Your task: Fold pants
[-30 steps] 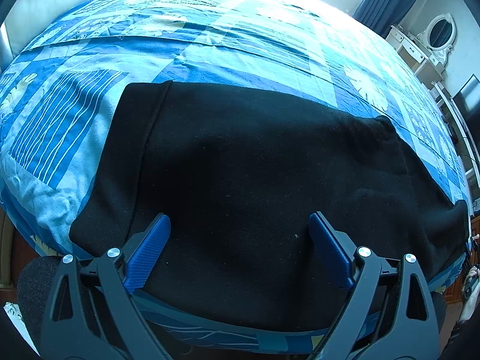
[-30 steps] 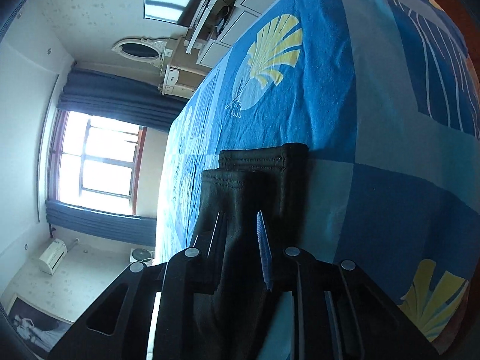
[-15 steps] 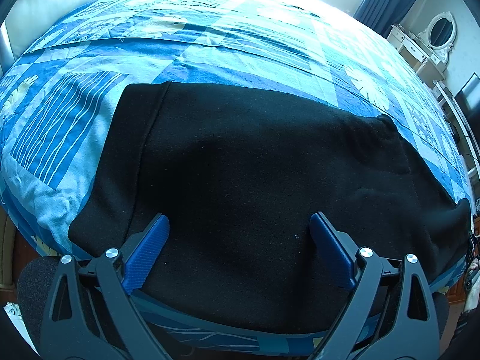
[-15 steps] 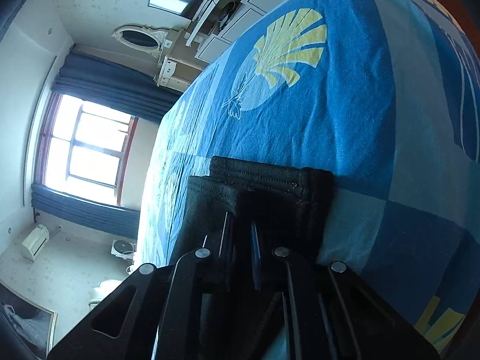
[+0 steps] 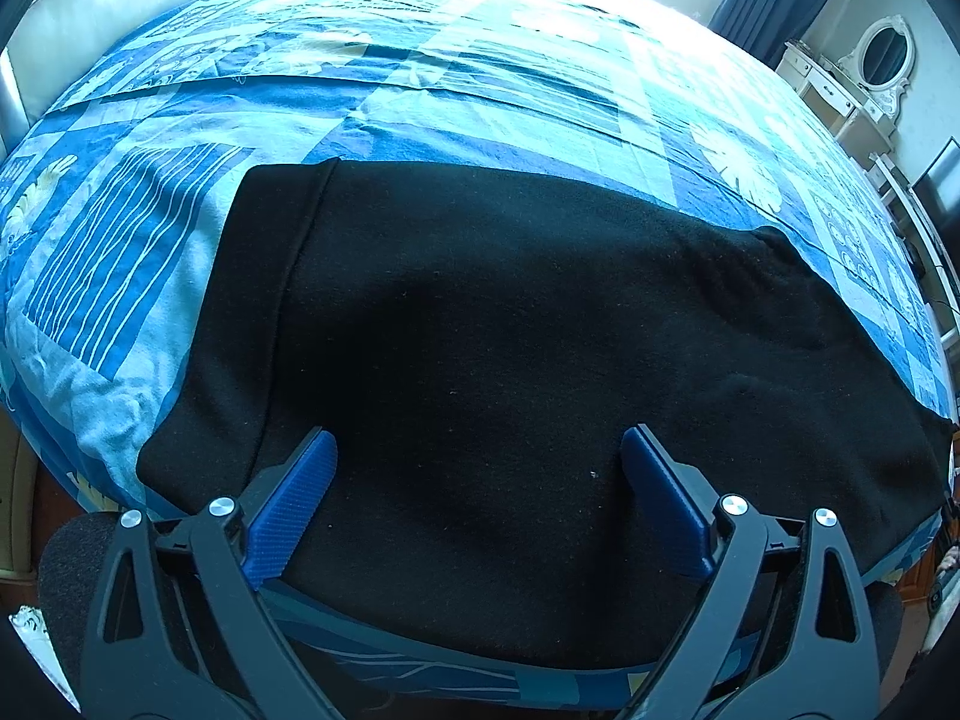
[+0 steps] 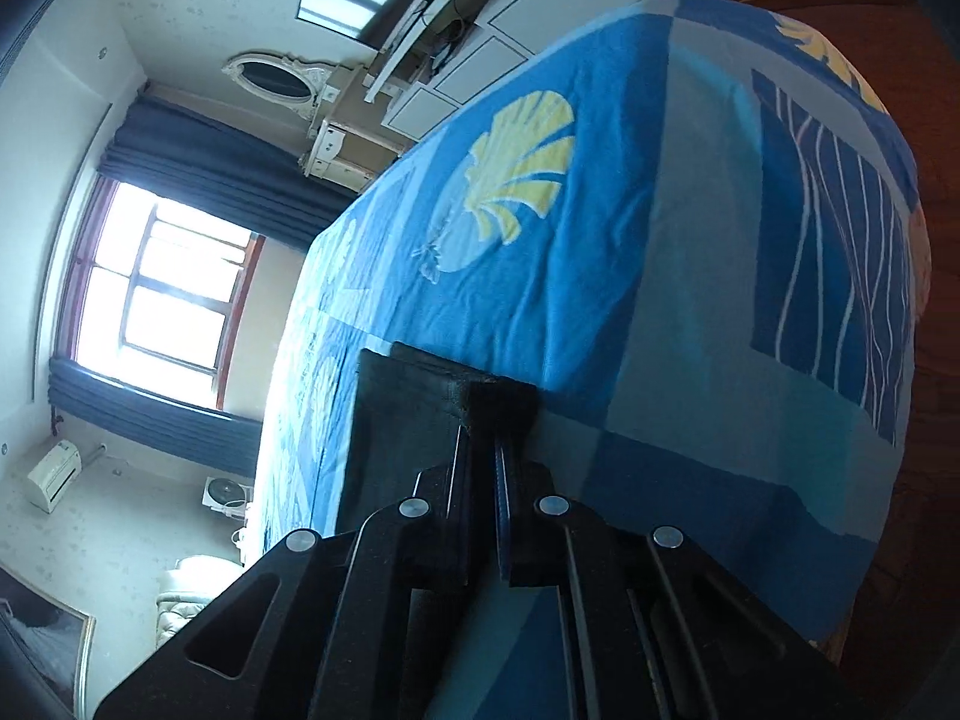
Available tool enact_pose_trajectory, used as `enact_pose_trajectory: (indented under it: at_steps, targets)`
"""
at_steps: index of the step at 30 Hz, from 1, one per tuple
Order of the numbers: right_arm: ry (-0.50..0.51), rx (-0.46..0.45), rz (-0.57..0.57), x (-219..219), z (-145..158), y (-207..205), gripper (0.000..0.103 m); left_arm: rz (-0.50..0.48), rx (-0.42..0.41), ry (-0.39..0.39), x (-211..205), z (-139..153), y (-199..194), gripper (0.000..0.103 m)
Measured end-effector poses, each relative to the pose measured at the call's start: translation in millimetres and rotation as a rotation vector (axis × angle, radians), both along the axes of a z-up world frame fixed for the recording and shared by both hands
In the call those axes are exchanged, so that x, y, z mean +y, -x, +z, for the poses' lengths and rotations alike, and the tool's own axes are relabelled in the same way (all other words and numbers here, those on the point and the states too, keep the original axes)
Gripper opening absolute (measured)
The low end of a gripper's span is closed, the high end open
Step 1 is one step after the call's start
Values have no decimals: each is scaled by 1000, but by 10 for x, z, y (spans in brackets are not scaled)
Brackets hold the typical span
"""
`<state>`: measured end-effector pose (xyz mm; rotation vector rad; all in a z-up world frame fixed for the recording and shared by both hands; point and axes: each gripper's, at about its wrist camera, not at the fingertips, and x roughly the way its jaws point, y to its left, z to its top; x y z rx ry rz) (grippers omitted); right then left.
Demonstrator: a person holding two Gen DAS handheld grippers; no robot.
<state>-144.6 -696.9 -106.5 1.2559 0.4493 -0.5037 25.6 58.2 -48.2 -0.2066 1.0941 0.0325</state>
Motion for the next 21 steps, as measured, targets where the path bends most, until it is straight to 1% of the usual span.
enact_pose_trajectory:
  at_steps: [2,5,7,8,10,11,12,13,14,16,18,19,21]
  targets:
    - [22,-6,5,32,-8,12,6,0,2,-1,1,-3,-5,96]
    - [25,11,39,17,78,25,7,-1,2,-1,-3,-6,-11,97]
    - [44,49,45,1,189,87,14,0,-1,-2,-5,-12,-9,97]
    - [79,83,36,-7,272,126,20,0,-4,-5,-12,-14,-6,98]
    - [169,147,27,-41,453,148,25,-1,-9,-10,-21,-19,-1,98]
    - [203,159,47,-58,533,103,26,-2,-12,-11,-26,-19,1,99]
    - [226,165,71,-75,602,31,27,-2,-14,-12,-29,-20,3,99]
    - [240,163,95,-86,663,-64,30,-3,-14,-13,-29,-21,4,99]
    - [248,155,129,-102,709,-190,38,-2,-14,-14,-33,-21,5,99]
    - [277,155,194,-117,780,-486,44,4,-14,-14,-33,-20,4,99]
    - [291,168,290,-125,775,-854,49,11,-15,-18,-40,-20,7,99]
    - [299,194,330,-125,749,-1030,53,13,-14,-23,-46,-22,6,99]
    - [342,285,389,-102,694,-1343,54,19,-10,-29,-53,-21,4,99]
